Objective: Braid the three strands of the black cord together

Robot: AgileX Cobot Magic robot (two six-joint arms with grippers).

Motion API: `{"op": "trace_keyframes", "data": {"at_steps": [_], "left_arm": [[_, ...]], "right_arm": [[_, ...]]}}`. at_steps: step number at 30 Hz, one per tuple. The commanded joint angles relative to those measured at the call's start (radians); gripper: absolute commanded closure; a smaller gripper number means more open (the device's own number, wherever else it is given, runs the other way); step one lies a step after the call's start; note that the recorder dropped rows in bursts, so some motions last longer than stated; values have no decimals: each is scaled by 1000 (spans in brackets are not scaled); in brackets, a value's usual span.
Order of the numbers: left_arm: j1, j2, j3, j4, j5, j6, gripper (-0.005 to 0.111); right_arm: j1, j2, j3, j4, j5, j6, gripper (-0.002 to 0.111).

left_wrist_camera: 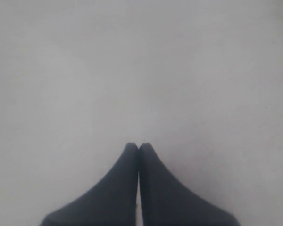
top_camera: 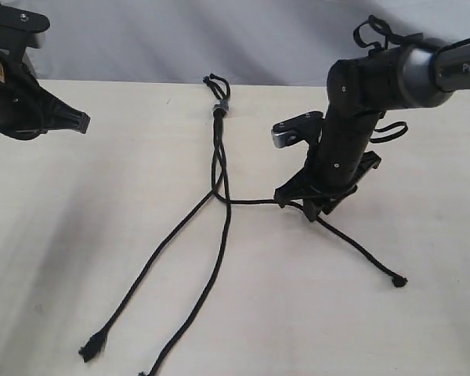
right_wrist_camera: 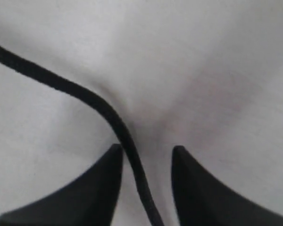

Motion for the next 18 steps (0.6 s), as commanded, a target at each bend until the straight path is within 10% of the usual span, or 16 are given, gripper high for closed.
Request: {"op": "trace_keyframes", "data": {"at_steps": [1, 6, 13, 18], "left_arm": [[-2, -8, 5, -106, -23, 76, 106], [-116, -8, 5, -342, -58, 294, 106], [-445, 105, 5, -362, -36, 276, 106], [-552, 257, 5, -362, -102, 248, 63]], "right_arm": [[0, -12, 4, -24, -5, 6, 39], [-4, -222, 4, -130, -14, 6, 35], [-4, -527, 231, -145, -208, 34, 35], [-4, -558, 305, -193, -299, 32, 35]]}}
